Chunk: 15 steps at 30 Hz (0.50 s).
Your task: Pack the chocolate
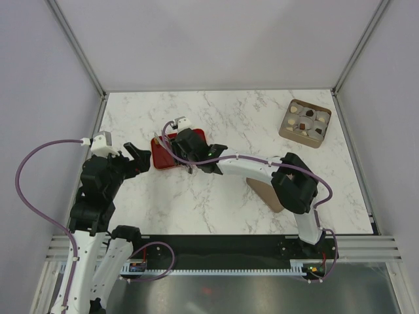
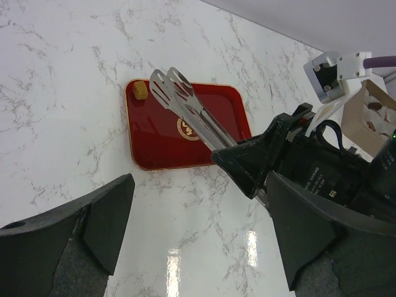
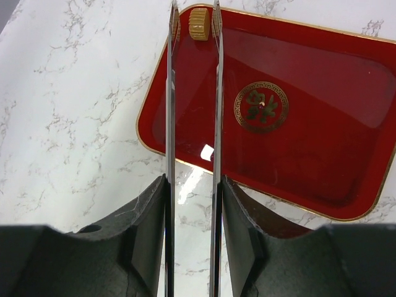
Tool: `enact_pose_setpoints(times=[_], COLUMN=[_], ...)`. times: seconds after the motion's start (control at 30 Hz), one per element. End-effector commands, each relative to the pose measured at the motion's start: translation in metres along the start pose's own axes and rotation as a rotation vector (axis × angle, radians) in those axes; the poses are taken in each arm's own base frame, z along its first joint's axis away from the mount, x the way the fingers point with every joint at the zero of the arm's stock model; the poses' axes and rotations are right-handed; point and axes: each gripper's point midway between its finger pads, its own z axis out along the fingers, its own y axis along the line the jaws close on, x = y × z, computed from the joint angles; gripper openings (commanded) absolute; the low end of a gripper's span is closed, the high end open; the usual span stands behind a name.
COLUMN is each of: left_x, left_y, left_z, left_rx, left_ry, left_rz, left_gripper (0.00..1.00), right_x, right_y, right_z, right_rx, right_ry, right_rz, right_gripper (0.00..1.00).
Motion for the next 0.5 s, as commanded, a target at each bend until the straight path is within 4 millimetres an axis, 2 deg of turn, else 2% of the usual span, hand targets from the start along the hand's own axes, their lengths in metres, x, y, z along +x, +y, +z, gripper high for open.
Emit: enact_pose_setpoints(times=[0.0, 0.13, 0.23, 0.47], left_x=[-0.010, -0.010, -0.010, -0.010], left_y=[-0.001, 0.000, 0.000, 0.000], left_z=[0.001, 0.001, 0.001, 0.001], left_rx=[-0.001, -0.004, -0.005, -0.004], left_ry=[-0.048, -0.049, -0.051, -0.049], left_rz=[0.000, 0.000, -0.002, -0.002], left_gripper=[0.95, 0.95, 0.95, 0.95], right_x=[-0.028, -0.012, -0.005, 0.003], right_y=[0.010, 0.017, 0.014, 0.011], right_z=[0.008, 0.016, 0.022, 0.036], right_rx=[-0.027, -0.045, -0.030, -0.014], right_ry=[-0.093, -0.069, -0.059, -0.048], right_rz=[0.001, -0.017, -0.028, -0.062], right_gripper=[0.46, 0.46, 0.47, 0.47])
